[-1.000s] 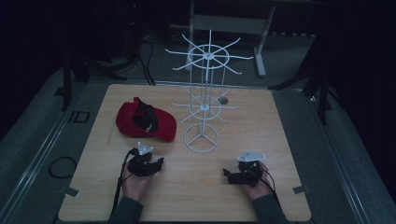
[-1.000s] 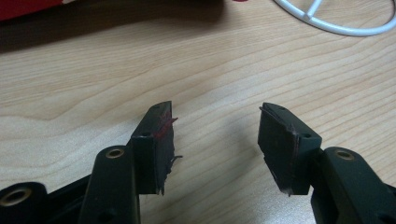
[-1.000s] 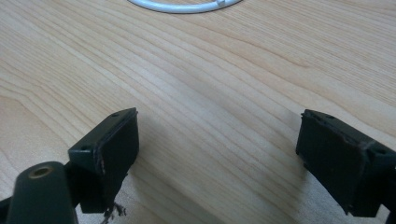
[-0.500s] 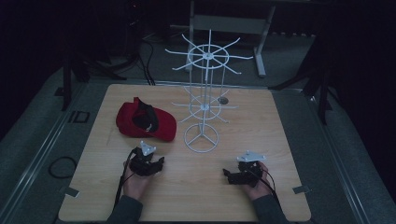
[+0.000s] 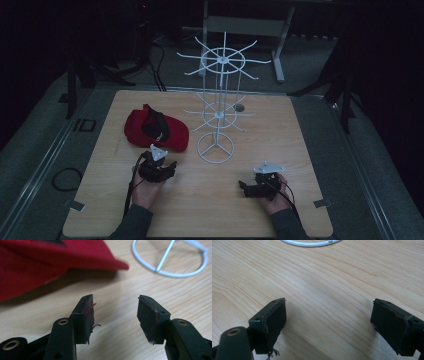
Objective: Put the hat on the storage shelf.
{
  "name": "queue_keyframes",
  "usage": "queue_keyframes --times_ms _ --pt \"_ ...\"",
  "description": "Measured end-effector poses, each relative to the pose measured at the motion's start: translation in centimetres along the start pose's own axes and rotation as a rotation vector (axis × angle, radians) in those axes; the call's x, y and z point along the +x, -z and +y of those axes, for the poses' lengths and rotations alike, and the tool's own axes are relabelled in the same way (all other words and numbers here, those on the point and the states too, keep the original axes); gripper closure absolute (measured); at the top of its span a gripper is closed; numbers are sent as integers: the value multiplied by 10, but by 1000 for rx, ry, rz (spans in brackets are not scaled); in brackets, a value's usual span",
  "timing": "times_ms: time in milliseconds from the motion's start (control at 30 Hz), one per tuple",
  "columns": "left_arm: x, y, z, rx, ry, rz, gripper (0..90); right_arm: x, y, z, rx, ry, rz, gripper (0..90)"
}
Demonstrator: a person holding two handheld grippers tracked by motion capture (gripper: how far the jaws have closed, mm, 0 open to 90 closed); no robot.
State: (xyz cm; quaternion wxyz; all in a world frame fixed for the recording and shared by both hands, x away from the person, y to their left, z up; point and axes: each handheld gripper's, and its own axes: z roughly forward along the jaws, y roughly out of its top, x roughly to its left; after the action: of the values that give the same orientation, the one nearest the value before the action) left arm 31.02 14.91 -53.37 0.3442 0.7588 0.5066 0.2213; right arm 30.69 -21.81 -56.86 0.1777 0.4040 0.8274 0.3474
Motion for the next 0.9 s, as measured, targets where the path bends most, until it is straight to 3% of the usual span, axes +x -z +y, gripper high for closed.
queue_keyframes --times_ms 67,333,533,667,900 --pt "1 -1 4 1 11 -11 480 0 0 0 0 1 0 131" --pt "8 -18 13 -4 183 -27 469 0 0 0 0 0 0 131" --pt "3 -23 20 -24 237 -29 441 0 0 0 0 0 0 131" --pt "5 -27 22 -31 297 -50 444 0 0 0 0 0 0 130" --pt "18 -26 17 -16 347 -44 472 0 0 0 0 -1 0 130"
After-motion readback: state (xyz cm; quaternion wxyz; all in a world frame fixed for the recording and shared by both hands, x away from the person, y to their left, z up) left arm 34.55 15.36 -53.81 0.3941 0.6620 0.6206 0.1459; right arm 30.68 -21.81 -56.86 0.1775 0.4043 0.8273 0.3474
